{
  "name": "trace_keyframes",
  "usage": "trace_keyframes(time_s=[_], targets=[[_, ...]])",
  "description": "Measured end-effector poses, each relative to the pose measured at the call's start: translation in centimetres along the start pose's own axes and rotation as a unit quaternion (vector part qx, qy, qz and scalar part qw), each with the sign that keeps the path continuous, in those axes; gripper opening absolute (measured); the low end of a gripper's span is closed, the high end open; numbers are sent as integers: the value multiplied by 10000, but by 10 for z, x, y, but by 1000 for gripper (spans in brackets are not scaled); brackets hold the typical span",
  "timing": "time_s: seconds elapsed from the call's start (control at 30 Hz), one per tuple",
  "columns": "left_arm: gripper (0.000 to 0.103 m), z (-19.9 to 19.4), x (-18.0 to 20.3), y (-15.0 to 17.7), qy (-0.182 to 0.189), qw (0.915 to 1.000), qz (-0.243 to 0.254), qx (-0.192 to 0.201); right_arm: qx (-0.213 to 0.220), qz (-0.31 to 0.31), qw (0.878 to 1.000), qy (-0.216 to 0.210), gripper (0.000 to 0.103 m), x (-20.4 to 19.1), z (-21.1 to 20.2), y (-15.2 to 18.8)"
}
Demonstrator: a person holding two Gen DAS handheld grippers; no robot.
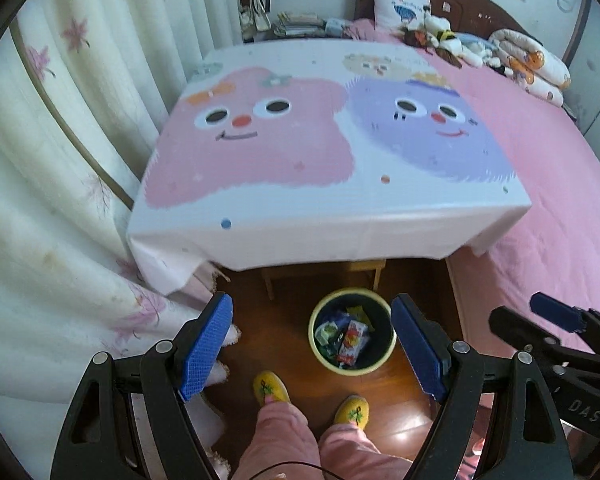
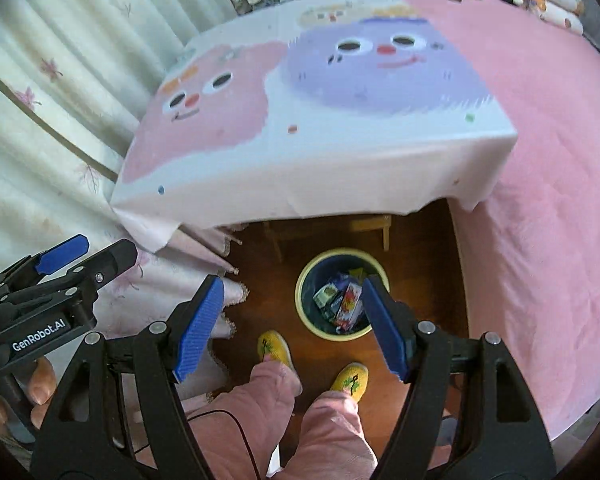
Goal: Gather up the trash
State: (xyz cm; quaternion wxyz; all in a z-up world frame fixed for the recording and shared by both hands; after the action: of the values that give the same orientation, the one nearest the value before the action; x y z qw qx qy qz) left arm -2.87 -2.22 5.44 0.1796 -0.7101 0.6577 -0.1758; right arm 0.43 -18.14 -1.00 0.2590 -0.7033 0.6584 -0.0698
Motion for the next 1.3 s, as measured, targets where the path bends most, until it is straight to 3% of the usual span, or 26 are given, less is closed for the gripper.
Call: trace_keyframes(time_s=[0.2, 0.57, 1.0, 1.3], targets=[[83, -16, 3, -12, -53, 9997, -40, 218, 462, -115, 9986, 232, 69, -1, -32, -18], [83, -28, 6, -21, -79, 9989, -208, 413, 804, -322, 9953, 432, 69, -5, -52, -25], [83, -37, 7, -34, -117, 9979, -194, 604, 1177, -534, 9907, 434, 69, -13, -73, -40], [83, -36, 9, -39, -120, 9981, -132, 595, 1167, -529, 9908, 431, 69, -14, -71, -47]])
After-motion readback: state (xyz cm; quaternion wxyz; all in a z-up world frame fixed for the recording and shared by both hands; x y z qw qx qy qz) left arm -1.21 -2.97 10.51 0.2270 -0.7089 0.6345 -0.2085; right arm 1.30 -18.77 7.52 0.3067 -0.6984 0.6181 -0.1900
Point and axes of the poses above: each gripper's, at about its wrist camera, not at the fingertips, and z roughly the way its jaws point, x to its right, y to its underside, the point moved 6 cm from there along z, roughly the way its jaws point, and after that the axes turned 1 degree about -z, right-handed, at the moved point
